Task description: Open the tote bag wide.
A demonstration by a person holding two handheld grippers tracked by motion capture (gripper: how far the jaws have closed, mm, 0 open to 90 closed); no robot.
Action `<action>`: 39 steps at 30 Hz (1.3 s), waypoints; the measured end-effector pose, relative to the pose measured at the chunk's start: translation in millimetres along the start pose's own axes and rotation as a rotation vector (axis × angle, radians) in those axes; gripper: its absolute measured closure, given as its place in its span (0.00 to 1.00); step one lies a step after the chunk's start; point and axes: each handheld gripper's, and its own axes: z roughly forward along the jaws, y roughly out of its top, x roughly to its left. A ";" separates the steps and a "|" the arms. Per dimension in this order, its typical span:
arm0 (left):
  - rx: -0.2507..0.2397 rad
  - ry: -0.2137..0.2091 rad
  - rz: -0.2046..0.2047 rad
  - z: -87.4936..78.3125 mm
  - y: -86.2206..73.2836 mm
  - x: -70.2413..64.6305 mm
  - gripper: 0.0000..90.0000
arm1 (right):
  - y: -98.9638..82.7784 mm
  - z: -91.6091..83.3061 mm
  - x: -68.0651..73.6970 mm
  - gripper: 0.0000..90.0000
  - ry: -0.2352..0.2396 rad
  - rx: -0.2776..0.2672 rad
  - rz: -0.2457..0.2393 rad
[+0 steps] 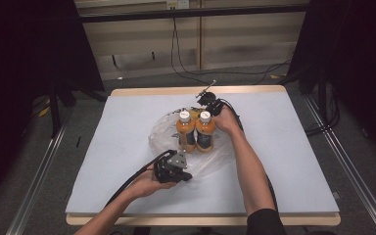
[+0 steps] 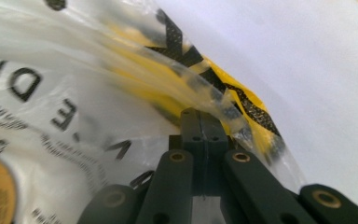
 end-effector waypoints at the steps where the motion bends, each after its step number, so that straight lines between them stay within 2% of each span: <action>1: -0.015 0.015 -0.012 0.5 -1.3 1.3 1.00 | -2.3 -6.6 0.1 1.00 0.017 -0.022 -0.012; 2: -0.015 0.015 -0.012 0.5 -1.3 1.3 1.00 | -2.3 -6.6 0.1 1.00 0.017 -0.022 -0.012; 3: -0.025 0.027 -0.018 0.7 -1.9 2.3 1.00 | -6.4 -15.5 -1.2 1.00 0.032 -0.056 -0.003; 4: -0.025 0.027 -0.018 0.7 -1.9 2.3 1.00 | -6.4 -15.5 -1.2 1.00 0.032 -0.056 -0.003; 5: -0.042 0.018 -0.025 1.0 -2.2 3.5 1.00 | -11.0 -25.1 -2.4 1.00 0.047 -0.089 -0.001; 6: -0.042 0.018 -0.025 1.0 -2.2 3.5 1.00 | -11.0 -25.1 -2.4 1.00 0.047 -0.089 -0.001; 7: -0.052 0.019 -0.032 0.7 -2.5 4.3 1.00 | -15.6 -33.9 -3.2 1.00 0.057 -0.131 -0.008; 8: -0.061 0.016 -0.048 0.7 -2.5 5.0 1.00 | -15.6 -33.9 -3.2 1.00 0.057 -0.131 -0.008; 9: -0.084 0.033 -0.060 -0.2 -3.1 6.9 1.00 | -20.1 -41.7 -2.5 1.00 0.069 -0.157 -0.002; 11: -0.092 0.048 -0.068 -2.5 -2.9 8.2 1.00 | -22.3 -45.0 -1.8 1.00 0.072 -0.163 -0.005; 12: -0.096 0.053 -0.076 -4.8 -2.7 9.2 1.00 | -25.0 -47.8 -0.6 1.00 0.067 -0.169 -0.016; 14: -0.141 0.050 -0.106 -7.8 -3.8 12.0 1.00 | -29.6 -51.9 0.2 1.00 0.069 -0.180 -0.027; 17: -0.181 0.053 -0.130 -16.4 -5.3 13.8 1.00 | -41.6 -61.6 3.3 1.00 0.047 -0.213 -0.022; 19: -0.200 0.049 -0.130 -17.7 -6.0 14.6 1.00 | -44.0 -65.1 4.1 1.00 0.053 -0.219 -0.019; 20: -0.215 0.051 -0.134 -18.6 -6.6 15.2 1.00 | -46.9 -69.3 4.5 1.00 0.046 -0.236 -0.028; 21: -0.221 0.055 -0.139 -22.0 -7.1 16.1 1.00 | -52.1 -76.6 4.2 1.00 0.059 -0.260 -0.024; 24: -0.234 0.060 -0.142 -25.4 -7.9 17.3 1.00 | -56.7 -83.0 4.4 1.00 0.051 -0.281 -0.023; 25: -0.269 0.054 -0.149 -27.7 -8.6 18.3 1.00 | -63.1 -90.1 3.9 1.00 0.057 -0.302 -0.021; 27: -0.268 0.063 -0.148 -30.3 -8.8 19.5 1.00 | -67.0 -93.3 4.1 1.00 0.055 -0.315 -0.017; 31: -0.332 0.058 -0.170 -39.3 -10.5 23.5 1.00 | -83.8 -105.1 4.3 1.00 0.059 -0.358 -0.003; 37: -0.346 0.097 -0.187 -45.1 -14.4 25.2 1.00 | -101.9 -120.2 8.2 1.00 0.060 -0.404 0.009; 39: -0.355 0.125 -0.205 -48.1 -15.4 23.6 0.95 | -109.3 -126.6 11.3 1.00 0.064 -0.430 0.007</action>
